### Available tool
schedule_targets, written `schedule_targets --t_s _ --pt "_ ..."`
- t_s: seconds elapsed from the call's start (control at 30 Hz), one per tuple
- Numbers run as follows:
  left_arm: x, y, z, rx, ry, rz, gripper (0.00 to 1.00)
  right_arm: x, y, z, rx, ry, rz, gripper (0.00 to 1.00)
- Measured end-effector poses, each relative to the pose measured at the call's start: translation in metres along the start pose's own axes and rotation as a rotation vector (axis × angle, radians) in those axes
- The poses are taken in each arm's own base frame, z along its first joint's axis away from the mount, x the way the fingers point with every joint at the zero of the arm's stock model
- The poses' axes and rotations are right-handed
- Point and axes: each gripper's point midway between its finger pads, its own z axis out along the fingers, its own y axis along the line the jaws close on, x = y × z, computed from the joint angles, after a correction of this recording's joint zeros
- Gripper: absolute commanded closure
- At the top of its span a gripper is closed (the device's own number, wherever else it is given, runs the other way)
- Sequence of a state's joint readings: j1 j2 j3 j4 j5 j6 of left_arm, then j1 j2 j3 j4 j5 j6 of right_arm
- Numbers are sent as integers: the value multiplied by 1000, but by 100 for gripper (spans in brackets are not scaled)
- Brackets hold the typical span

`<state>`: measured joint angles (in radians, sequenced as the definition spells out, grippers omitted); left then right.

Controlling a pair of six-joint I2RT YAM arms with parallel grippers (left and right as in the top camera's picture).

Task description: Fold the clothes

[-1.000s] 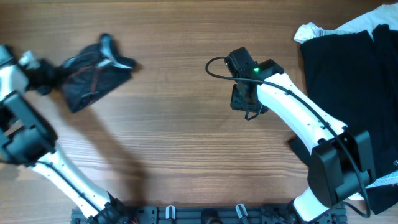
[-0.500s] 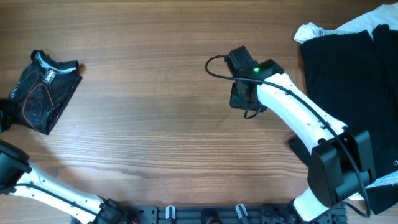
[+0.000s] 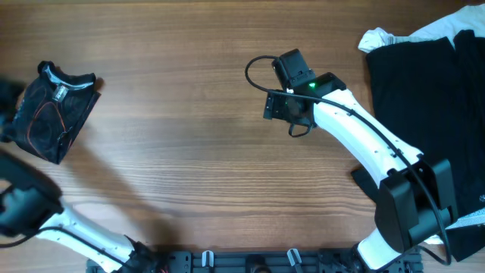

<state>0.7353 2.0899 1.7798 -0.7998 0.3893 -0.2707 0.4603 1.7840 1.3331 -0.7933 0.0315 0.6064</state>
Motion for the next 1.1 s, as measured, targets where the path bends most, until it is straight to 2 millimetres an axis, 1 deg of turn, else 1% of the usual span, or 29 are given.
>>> schedule_targets --t_s 0.03,0.07,0.1,0.17,0.2,0.23,0.27,0.3,0.33,0.37,0.4,0.43,0.5,0.53,0.6,0.73,0.83,0.93,1.03,1.07,1.1 --pt "13 -24 9 15 25 80 31 -4 4 0 -23 -10 -9 11" --pt "30 -51 18 31 56 167 30 -7 6 0 -48 -14 -21 9" --pt "53 -81 28 48 94 265 27 -10 4 0 -62 -10 -27 7" --pt "90 -121 40 63 146 403 19 -18 -1 -1 -91 -13 -36 2" --pt "105 -134 44 58 167 452 11 -24 -7 -1 -105 -18 -33 0" --pt "134 -156 49 58 202 527 0 -31 -16 -1 -112 -20 -29 0" --pt "157 -173 52 64 229 596 0 -36 -25 -1 -111 -23 -23 0" --pt "181 -187 54 62 256 659 0 -43 -39 -1 -108 -28 -15 0" --pt "210 -201 55 52 290 729 0 -47 -50 -2 -103 -26 -10 0" --pt "233 -210 54 47 320 781 0 -49 -62 -2 -94 -23 -8 0" --pt "254 -214 52 33 351 826 0 -50 -73 -2 -84 -16 -7 0" --pt "273 -214 49 8 388 865 0 -50 -83 -3 -73 -7 -11 0" --pt "303 -207 41 -41 467 914 0 -45 -97 -3 -57 23 -27 0" --pt "315 -199 35 -76 513 927 0 -41 -103 -4 -48 43 -34 0" --pt "328 -174 21 -163 614 928 0 -32 -111 -5 -34 86 -45 0" --pt "329 -136 -5 -295 749 875 0 -13 -115 -7 -19 163 -57 0" --pt "325 -115 -21 -362 817 821 0 -4 -117 -16 -15 190 -60 0" --pt "321 -110 -27 -366 812 802 0 -11 -113 -37 -32 113 -68 0" --pt "317 -115 -37 -307 724 817 0 -22 -107 -74 -71 -64 -88 0" --pt "314 -119 -44 -276 677 826 0 -24 -105 -87 -87 -135 -97 0" --pt "310 -126 -50 -218 591 841 0 -24 -104 -102 -106 -223 -106 0"
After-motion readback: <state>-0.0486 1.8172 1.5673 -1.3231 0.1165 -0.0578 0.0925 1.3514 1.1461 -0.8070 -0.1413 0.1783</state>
